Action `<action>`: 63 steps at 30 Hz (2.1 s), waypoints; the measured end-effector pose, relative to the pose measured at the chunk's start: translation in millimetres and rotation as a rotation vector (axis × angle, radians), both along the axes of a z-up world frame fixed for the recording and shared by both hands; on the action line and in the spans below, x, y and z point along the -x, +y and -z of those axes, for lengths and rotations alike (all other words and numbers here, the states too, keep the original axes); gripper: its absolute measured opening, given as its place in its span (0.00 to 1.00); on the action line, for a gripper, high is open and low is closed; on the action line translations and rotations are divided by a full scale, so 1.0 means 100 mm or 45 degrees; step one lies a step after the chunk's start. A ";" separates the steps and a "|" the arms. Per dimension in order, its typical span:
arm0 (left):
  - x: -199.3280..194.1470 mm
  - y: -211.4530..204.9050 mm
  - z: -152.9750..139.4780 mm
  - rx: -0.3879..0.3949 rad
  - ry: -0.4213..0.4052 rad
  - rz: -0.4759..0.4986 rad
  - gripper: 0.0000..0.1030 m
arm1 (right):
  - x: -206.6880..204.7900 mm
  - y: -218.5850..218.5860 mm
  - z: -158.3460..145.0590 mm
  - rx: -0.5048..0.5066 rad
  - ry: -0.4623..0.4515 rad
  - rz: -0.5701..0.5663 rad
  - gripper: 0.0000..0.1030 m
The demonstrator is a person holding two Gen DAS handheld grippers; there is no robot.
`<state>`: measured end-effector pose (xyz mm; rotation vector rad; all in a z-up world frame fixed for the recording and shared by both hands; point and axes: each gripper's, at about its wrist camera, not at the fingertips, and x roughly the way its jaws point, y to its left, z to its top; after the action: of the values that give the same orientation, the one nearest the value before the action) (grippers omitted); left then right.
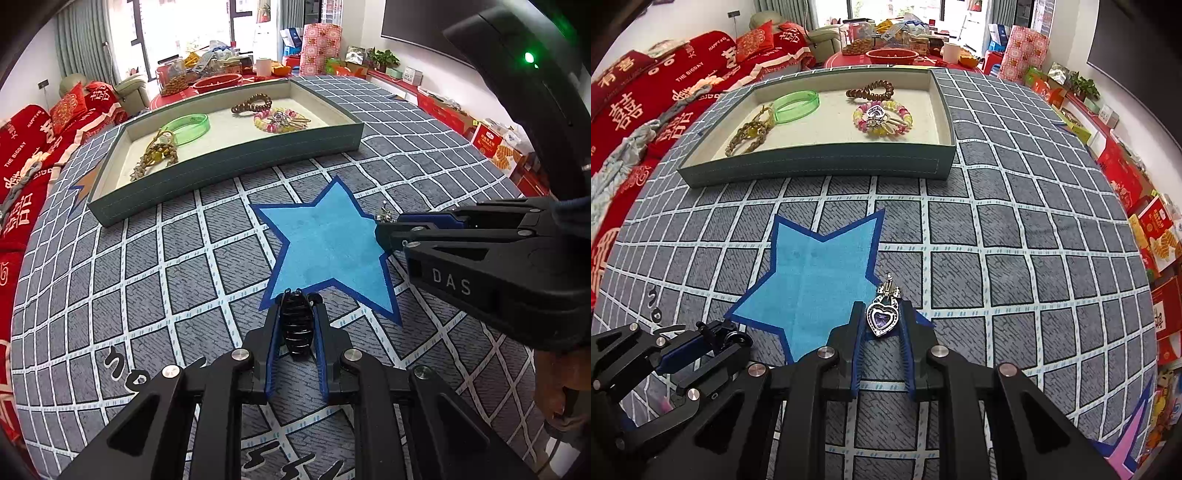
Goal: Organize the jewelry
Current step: 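Grasp the black claw clip with the left tool while the right tool grasps the heart pendant, then carry the claw clip and heart pendant over the tray with both tools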
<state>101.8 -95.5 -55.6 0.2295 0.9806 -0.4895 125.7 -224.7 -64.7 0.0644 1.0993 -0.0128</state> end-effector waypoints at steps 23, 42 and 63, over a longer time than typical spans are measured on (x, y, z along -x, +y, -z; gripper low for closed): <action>-0.07 0.57 -0.16 0.080 -0.021 -0.135 0.29 | 0.28 -0.35 -0.22 -0.316 -0.087 0.080 0.19; -0.33 0.65 -0.26 0.086 -0.039 -0.165 0.29 | 0.05 -0.36 -0.40 -0.302 -0.121 0.063 0.19; -1.17 0.78 -0.61 0.130 -0.125 -0.268 0.29 | -0.74 -0.32 -0.69 -0.312 -0.169 -0.003 0.19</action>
<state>218.9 -17.4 5.7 0.0568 0.8702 -0.3311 200.1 -256.7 4.2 0.2804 0.9635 0.1266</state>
